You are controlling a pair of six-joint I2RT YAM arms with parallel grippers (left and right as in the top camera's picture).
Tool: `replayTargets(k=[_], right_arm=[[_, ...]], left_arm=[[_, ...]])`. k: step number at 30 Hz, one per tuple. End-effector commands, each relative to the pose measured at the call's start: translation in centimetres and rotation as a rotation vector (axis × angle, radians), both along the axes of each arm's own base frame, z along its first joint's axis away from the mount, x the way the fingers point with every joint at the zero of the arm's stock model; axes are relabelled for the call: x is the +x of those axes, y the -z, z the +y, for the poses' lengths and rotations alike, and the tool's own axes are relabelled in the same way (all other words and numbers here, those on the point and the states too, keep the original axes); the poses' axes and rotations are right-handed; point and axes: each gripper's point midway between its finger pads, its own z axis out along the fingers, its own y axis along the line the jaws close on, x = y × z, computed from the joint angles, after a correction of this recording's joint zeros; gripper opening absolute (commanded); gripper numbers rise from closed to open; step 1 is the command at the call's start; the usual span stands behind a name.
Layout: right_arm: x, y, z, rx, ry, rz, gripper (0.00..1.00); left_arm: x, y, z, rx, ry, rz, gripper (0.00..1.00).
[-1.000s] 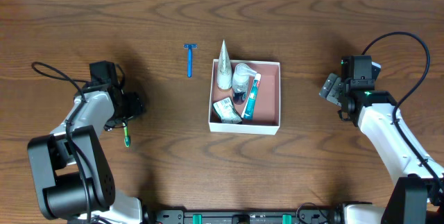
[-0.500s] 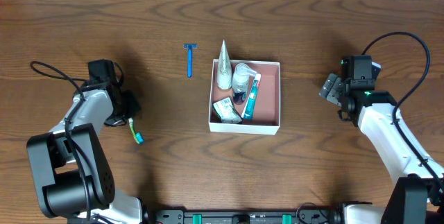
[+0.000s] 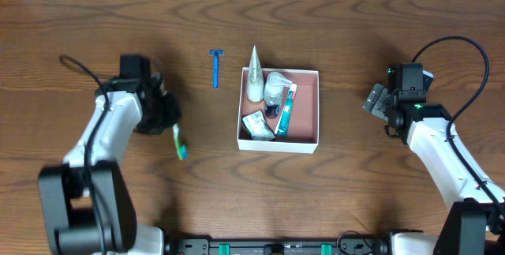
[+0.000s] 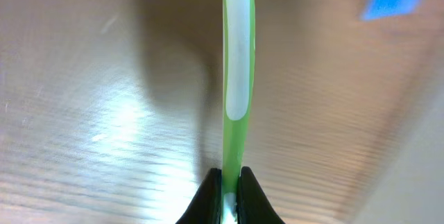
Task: Pack container
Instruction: 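Lift the green toothbrush and carry it toward the box, then lower the toothbrush into the box's front-right area and release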
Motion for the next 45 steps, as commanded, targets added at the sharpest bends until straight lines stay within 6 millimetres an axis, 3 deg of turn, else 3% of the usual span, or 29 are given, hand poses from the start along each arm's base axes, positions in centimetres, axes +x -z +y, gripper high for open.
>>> replayTargets(k=[1, 3, 7, 10, 14, 19, 26, 31, 37, 42, 45], right_arm=[[0.0, -0.2, -0.5, -0.020, 0.017, -0.003, 0.99], [0.0, -0.2, -0.5, -0.020, 0.017, -0.003, 0.99], [0.0, -0.2, -0.5, -0.019, 0.017, -0.004, 0.99], [0.0, -0.2, -0.5, -0.020, 0.017, -0.003, 0.99], [0.0, -0.2, -0.5, -0.019, 0.017, -0.003, 0.99], [0.0, -0.2, -0.5, -0.020, 0.017, -0.003, 0.99], [0.0, -0.2, -0.5, -0.019, 0.017, -0.004, 0.99], [0.0, -0.2, -0.5, -0.020, 0.017, -0.003, 0.99], [0.0, -0.2, -0.5, -0.020, 0.017, -0.003, 0.99], [0.0, -0.2, -0.5, -0.020, 0.017, -0.003, 0.99], [0.0, -0.2, -0.5, -0.020, 0.017, -0.003, 0.99]], left_arm=[[1.7, -7.7, -4.2, -0.042, 0.113, -0.211, 0.06], [1.5, -11.5, -7.4, -0.058, 0.197, -0.319, 0.06], [0.2, -17.3, -12.8, -0.075, 0.290, -0.505, 0.06], [-1.0, -19.7, -16.1, -0.066, 0.310, -0.609, 0.06], [-2.2, -20.7, -20.4, -0.037, 0.332, -0.697, 0.06], [-2.9, -18.6, -25.5, 0.056, 0.385, -0.746, 0.06], [-2.5, -12.2, -29.9, 0.165, 0.412, -0.703, 0.06], [-1.8, -9.0, -30.6, 0.217, 0.425, -0.667, 0.06], [-1.5, -8.0, -30.3, 0.251, 0.421, -0.660, 0.06], [-1.4, -8.2, -30.5, 0.245, 0.418, -0.666, 0.17], [-1.3, -8.4, -30.7, 0.235, 0.413, -0.676, 0.29]])
